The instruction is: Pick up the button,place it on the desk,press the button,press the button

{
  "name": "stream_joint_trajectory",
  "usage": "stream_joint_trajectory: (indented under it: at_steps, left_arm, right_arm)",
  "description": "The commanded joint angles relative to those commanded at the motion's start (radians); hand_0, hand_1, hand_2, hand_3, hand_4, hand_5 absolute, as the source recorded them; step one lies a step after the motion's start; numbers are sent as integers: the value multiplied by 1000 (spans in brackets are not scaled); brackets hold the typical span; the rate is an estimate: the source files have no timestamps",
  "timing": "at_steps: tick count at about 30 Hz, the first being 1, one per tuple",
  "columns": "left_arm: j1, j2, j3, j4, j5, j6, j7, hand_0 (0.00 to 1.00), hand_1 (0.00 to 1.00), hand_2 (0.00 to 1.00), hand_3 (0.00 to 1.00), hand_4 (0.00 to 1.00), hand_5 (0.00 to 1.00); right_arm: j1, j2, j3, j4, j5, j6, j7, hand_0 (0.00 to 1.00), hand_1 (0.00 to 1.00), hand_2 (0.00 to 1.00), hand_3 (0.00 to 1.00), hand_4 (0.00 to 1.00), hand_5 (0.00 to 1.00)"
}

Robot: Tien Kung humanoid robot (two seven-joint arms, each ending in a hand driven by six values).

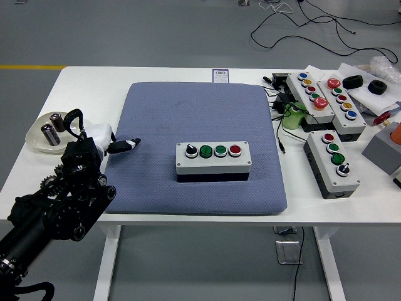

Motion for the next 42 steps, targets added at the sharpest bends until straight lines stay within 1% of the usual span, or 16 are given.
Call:
stream_joint_trajectory:
  at_steps: [2,3,8,9,15,16,20,21,22,32,33,34,39,40,42]
  left_arm:
    - [-2,1,6,3,0,-2,0,39,73,142,595,957,939]
    - [-4,1,11,6,0,-2,0,34,64,136,588,955,915]
    - [-8,0,29,15,0,-1,0,34,64,136,588,955,915]
    - [-9,-1,32,17,0,3,0,27,57,128,562,891,691]
    - [-14,-6,44,34,0,19,0,27,57,128,562,891,691]
    - [-15,-8,42,38,0,19,0,25,54,130,528,842,557]
    - [-17,-11,29,51,0,11,0,25,54,130,528,842,557]
    - [-17,-9,23,52,0,10,0,25,54,130,528,842,557]
    - [-16,-8,20,52,0,9,0,25,51,124,533,853,587]
    - [-9,-4,-3,52,0,-3,0,23,52,125,538,843,599]
    - [-9,-4,-4,52,0,-5,0,23,52,125,538,843,599]
    - [-9,-4,-5,52,0,-6,0,22,51,125,543,849,628]
    - [-10,-4,3,53,0,-9,0,22,51,125,543,849,628]
    - [-11,-5,4,53,0,-9,0,22,51,124,543,853,656]
    - [-13,-8,8,57,0,-5,0,22,51,124,543,853,656]
  right_arm:
    - [0,0,1,0,-2,0,0,673,653,677,625,309,171]
    - [0,0,3,0,-5,1,0,673,653,677,625,309,171]
    - [0,0,5,0,-8,2,0,673,653,677,625,309,171]
    - [0,0,5,0,-8,2,0,673,653,677,625,309,171]
    - [-1,-1,6,0,-9,2,1,673,653,677,625,309,171]
    - [-1,-1,6,0,-9,2,1,673,654,676,624,309,172]
    - [-1,0,8,0,-11,2,1,673,654,676,624,309,172]
    - [-1,0,8,0,-9,1,1,673,654,676,624,309,172]
    - [-1,0,8,0,-8,1,1,673,654,675,624,310,172]
    - [-2,0,16,0,-17,3,-1,673,654,675,624,310,172]
    - [-2,0,16,0,-17,3,-1,673,654,675,624,310,172]
    - [-2,0,16,0,-17,3,-1,672,654,676,624,310,173]
    - [-3,0,15,0,-17,3,-1,672,654,676,624,310,173]
    - [-3,0,15,0,-17,3,-1,672,654,676,624,310,173]
    - [-4,0,15,0,-19,3,-1,672,654,676,624,310,173]
